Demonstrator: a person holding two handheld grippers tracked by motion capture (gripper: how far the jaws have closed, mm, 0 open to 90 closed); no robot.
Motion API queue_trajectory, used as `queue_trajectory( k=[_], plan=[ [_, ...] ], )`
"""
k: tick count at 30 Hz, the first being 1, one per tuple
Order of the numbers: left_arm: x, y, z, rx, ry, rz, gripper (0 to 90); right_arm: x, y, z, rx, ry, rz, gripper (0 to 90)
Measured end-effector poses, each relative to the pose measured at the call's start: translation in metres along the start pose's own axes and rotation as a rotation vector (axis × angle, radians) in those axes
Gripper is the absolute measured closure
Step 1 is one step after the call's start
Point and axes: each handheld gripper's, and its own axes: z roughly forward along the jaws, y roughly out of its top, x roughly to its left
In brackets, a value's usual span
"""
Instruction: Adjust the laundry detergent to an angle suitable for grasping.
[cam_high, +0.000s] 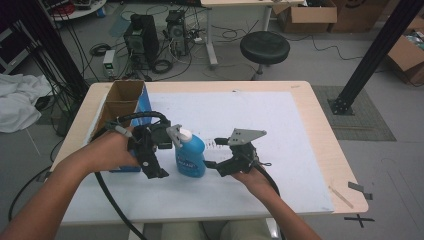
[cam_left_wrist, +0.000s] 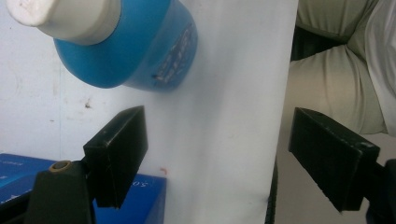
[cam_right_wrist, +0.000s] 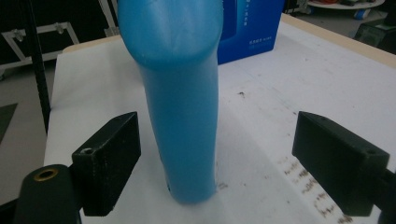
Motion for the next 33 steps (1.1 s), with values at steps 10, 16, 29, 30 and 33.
queue_trajectory(
  k=[10, 16, 29, 30, 33],
  plan=[
    [0.000, -0.002, 0.000, -0.004, 0.002, -0.009, 20.4, 0.009, 0.002, 0.025, -0.023, 0.035, -0.004, 15.0],
    [0.001, -0.003, -0.001, -0.002, 0.004, -0.002, 20.4, 0.012, 0.003, 0.034, -0.027, 0.036, -0.004, 15.0],
    [0.001, -0.002, 0.000, 0.004, 0.001, 0.002, 20.5, 0.015, 0.005, 0.053, -0.054, 0.042, 0.002, 15.2],
    [0.001, -0.002, 0.000, 0.003, 0.001, 0.001, 20.5, 0.015, 0.005, 0.053, -0.056, 0.039, 0.002, 15.2],
    [0.001, -0.002, 0.000, -0.001, 0.002, 0.001, 20.5, 0.015, 0.005, 0.054, -0.058, 0.037, 0.006, 15.8]
  ],
)
